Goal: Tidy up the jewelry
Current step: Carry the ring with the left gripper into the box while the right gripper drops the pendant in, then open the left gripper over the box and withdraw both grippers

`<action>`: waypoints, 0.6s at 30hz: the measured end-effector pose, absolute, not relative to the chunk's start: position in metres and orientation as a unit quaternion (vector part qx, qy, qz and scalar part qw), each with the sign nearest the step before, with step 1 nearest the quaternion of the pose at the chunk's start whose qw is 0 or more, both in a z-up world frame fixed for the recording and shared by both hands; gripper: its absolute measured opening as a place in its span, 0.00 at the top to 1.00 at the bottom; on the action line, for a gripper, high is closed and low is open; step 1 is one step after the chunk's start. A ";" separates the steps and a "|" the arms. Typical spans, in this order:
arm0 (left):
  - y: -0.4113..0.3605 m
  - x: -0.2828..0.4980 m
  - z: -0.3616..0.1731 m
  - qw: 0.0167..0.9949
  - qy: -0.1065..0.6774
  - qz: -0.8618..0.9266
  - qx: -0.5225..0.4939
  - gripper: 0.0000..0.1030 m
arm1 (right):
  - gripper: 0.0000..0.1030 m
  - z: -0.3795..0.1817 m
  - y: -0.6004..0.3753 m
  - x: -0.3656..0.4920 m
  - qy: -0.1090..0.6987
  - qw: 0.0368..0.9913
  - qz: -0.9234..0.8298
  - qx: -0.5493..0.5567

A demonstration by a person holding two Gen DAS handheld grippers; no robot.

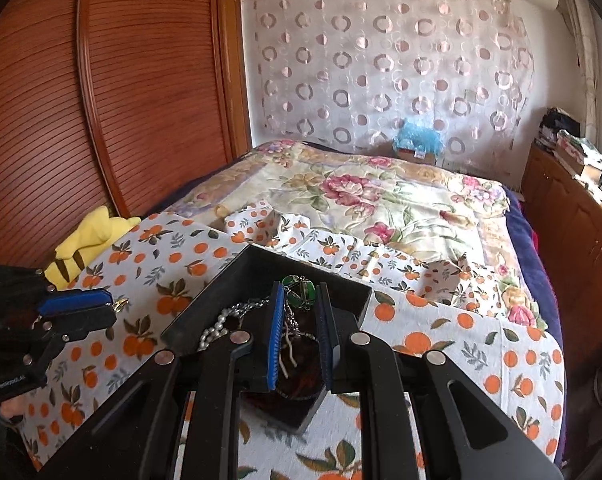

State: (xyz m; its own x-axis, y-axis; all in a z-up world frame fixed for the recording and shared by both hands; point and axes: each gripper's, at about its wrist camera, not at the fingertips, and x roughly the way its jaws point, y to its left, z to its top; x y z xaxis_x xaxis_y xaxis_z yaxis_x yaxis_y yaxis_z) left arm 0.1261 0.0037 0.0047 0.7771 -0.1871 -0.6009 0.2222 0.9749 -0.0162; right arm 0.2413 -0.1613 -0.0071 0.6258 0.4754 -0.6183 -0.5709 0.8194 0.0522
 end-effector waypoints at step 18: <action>-0.023 0.174 0.000 0.936 0.334 -0.105 0.041 0.91 | 0.81 -0.014 -0.189 0.216 0.316 0.903 0.279 -0.079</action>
State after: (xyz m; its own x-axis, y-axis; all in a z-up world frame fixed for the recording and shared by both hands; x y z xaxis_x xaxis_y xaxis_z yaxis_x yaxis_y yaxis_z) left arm 0.1740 -0.0231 0.0003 0.7555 -0.1691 -0.6330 0.2240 0.9746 0.0070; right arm 0.2159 -0.1890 -0.0135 0.6450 0.4533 -0.6152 -0.5535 0.8322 0.0330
